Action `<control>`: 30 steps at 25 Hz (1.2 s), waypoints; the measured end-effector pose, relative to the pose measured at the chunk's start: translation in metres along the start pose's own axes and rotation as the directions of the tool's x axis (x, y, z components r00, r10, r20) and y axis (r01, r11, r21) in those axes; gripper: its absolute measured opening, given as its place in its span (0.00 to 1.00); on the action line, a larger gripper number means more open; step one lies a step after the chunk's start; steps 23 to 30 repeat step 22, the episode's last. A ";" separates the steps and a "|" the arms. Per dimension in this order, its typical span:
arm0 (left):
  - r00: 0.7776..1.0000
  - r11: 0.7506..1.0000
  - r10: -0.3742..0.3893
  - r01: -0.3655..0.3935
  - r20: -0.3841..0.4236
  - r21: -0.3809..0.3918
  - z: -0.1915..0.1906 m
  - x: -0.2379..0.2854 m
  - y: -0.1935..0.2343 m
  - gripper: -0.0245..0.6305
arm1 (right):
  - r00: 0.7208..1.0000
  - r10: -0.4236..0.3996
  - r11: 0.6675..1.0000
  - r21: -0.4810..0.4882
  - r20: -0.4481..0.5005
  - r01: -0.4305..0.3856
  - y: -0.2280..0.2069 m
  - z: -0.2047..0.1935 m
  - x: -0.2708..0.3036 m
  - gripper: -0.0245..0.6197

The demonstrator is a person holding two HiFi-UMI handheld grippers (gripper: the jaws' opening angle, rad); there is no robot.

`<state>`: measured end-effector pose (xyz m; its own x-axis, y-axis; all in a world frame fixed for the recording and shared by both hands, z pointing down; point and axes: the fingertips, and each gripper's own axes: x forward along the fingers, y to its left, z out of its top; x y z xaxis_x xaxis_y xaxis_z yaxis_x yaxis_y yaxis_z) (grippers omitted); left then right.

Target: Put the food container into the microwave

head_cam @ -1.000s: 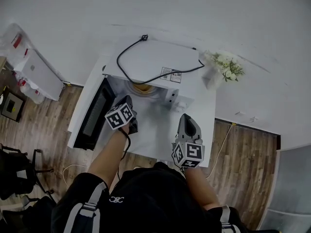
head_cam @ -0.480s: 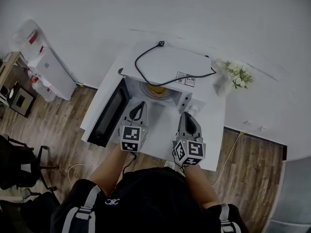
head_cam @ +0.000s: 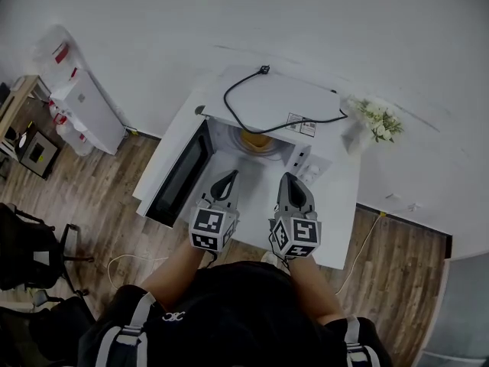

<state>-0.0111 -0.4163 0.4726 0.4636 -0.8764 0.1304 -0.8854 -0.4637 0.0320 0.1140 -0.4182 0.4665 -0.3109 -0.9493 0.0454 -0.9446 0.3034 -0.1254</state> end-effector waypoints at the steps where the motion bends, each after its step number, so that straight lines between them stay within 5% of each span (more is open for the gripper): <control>1: 1.000 1.000 0.007 -0.007 -0.004 -0.017 -0.002 0.000 0.004 0.04 | 1.000 0.001 1.000 -0.001 -0.003 -0.001 0.002 -0.001 0.000 0.04; 30: 1.000 0.998 0.018 -0.019 -0.012 -0.060 -0.018 -0.006 0.014 0.04 | 0.999 -0.005 1.000 -0.003 -0.046 0.005 0.013 -0.017 -0.006 0.04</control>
